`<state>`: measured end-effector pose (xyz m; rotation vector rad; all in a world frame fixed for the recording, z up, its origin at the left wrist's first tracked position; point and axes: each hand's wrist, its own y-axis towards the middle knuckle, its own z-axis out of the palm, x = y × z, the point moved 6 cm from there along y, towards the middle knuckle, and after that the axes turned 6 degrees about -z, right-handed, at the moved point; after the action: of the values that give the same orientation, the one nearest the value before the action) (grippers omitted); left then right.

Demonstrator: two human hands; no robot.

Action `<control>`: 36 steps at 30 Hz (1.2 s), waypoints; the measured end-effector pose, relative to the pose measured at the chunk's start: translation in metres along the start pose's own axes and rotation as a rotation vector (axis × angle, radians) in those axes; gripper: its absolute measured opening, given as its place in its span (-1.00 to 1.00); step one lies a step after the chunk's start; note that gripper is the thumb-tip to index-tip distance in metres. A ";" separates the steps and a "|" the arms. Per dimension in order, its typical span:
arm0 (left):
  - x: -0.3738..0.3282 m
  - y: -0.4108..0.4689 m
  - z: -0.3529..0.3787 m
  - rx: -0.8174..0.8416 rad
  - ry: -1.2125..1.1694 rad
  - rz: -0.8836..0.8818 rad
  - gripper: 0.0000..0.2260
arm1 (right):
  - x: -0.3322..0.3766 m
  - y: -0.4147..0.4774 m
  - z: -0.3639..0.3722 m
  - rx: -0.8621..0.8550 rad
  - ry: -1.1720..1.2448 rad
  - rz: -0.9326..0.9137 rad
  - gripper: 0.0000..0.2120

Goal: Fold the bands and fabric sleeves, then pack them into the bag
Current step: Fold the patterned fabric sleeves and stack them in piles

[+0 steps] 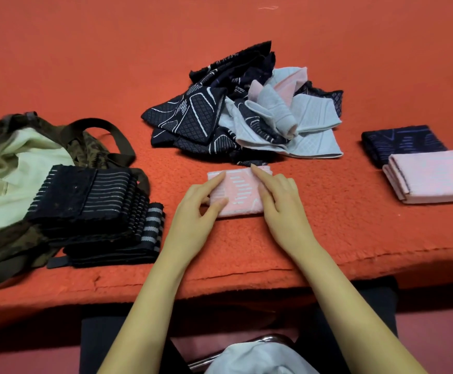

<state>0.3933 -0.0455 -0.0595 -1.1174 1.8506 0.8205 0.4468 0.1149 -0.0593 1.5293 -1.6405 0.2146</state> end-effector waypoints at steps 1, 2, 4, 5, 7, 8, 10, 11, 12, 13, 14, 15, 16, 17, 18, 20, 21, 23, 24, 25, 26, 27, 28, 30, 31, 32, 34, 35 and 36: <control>-0.001 0.000 0.000 0.004 -0.028 -0.019 -0.60 | 0.002 0.000 -0.003 -0.025 -0.005 0.004 -0.58; -0.003 0.001 0.001 0.014 -0.063 -0.034 -0.61 | 0.003 -0.001 -0.008 -0.062 0.004 0.013 -0.58; -0.014 0.002 0.008 0.031 -0.122 -0.043 -0.63 | 0.004 -0.001 -0.024 -0.149 0.037 0.036 -0.59; -0.021 0.003 0.014 0.033 -0.141 -0.034 -0.63 | 0.004 -0.001 -0.035 -0.192 0.042 0.042 -0.60; -0.041 0.005 0.030 0.025 -0.154 -0.012 -0.62 | 0.001 0.001 -0.059 -0.263 0.024 0.042 -0.60; -0.052 0.009 0.041 0.024 -0.158 -0.006 -0.62 | -0.004 0.003 -0.073 -0.286 0.009 0.042 -0.61; -0.074 0.017 0.068 0.044 -0.167 0.007 -0.61 | -0.021 0.002 -0.102 -0.318 -0.024 0.054 -0.65; -0.087 0.021 0.083 0.057 -0.165 0.020 -0.61 | -0.031 0.000 -0.118 -0.327 -0.040 0.064 -0.66; -0.099 0.024 0.098 0.073 -0.156 0.038 -0.60 | -0.043 -0.003 -0.133 -0.338 -0.052 0.077 -0.67; -0.112 0.027 0.114 0.093 -0.146 0.057 -0.60 | -0.053 -0.009 -0.148 -0.351 -0.061 0.090 -0.67; -0.124 0.029 0.131 0.117 -0.139 0.076 -0.61 | -0.064 -0.014 -0.163 -0.366 -0.068 0.104 -0.67; -0.135 0.031 0.148 0.141 -0.133 0.096 -0.61 | -0.074 -0.019 -0.178 -0.384 -0.080 0.118 -0.66; -0.145 0.032 0.165 0.164 -0.125 0.116 -0.61 | -0.084 -0.023 -0.192 -0.402 -0.096 0.132 -0.66; -0.153 0.034 0.180 0.184 -0.114 0.128 -0.62 | -0.094 -0.026 -0.205 -0.413 -0.122 0.147 -0.65; -0.159 0.037 0.194 0.196 -0.108 0.133 -0.64 | -0.103 -0.027 -0.217 -0.419 -0.152 0.160 -0.65; -0.167 0.044 0.215 0.205 -0.106 0.129 -0.68 | -0.119 -0.026 -0.235 -0.417 -0.203 0.179 -0.64; -0.169 0.047 0.224 0.204 -0.103 0.124 -0.69 | -0.124 -0.025 -0.243 -0.412 -0.221 0.179 -0.64; -0.170 0.051 0.237 0.203 -0.102 0.117 -0.69 | -0.134 -0.023 -0.251 -0.396 -0.230 0.172 -0.63; -0.169 0.052 0.241 0.203 -0.107 0.107 -0.68 | -0.139 -0.022 -0.253 -0.382 -0.224 0.171 -0.62; -0.167 0.051 0.245 0.205 -0.110 0.092 -0.67 | -0.143 -0.022 -0.254 -0.368 -0.215 0.176 -0.61; -0.165 0.051 0.248 0.206 -0.110 0.077 -0.66 | -0.148 -0.022 -0.254 -0.355 -0.208 0.184 -0.60; -0.163 0.050 0.250 0.203 -0.102 0.068 -0.66 | -0.154 -0.022 -0.254 -0.342 -0.209 0.196 -0.59; -0.162 0.049 0.252 0.193 -0.078 0.071 -0.65 | -0.160 -0.022 -0.252 -0.333 -0.215 0.209 -0.58; -0.159 0.048 0.256 0.159 0.007 0.093 -0.65 | -0.169 -0.026 -0.249 -0.338 -0.226 0.239 -0.58; -0.157 0.048 0.257 0.143 0.046 0.095 -0.65 | -0.173 -0.028 -0.248 -0.351 -0.230 0.252 -0.58; -0.155 0.048 0.259 0.131 0.078 0.092 -0.65 | -0.176 -0.031 -0.247 -0.367 -0.234 0.266 -0.59; -0.150 0.048 0.261 0.126 0.127 0.084 -0.64 | -0.178 -0.035 -0.244 -0.388 -0.247 0.288 -0.61; -0.147 0.048 0.262 0.133 0.142 0.079 -0.64 | -0.179 -0.036 -0.243 -0.391 -0.260 0.294 -0.60; -0.145 0.048 0.263 0.142 0.148 0.072 -0.64 | -0.179 -0.037 -0.243 -0.390 -0.275 0.295 -0.58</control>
<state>0.4704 0.2481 -0.0488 -1.0508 2.0486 0.6495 0.5690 0.3925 -0.0448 1.0534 -1.9866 -0.1612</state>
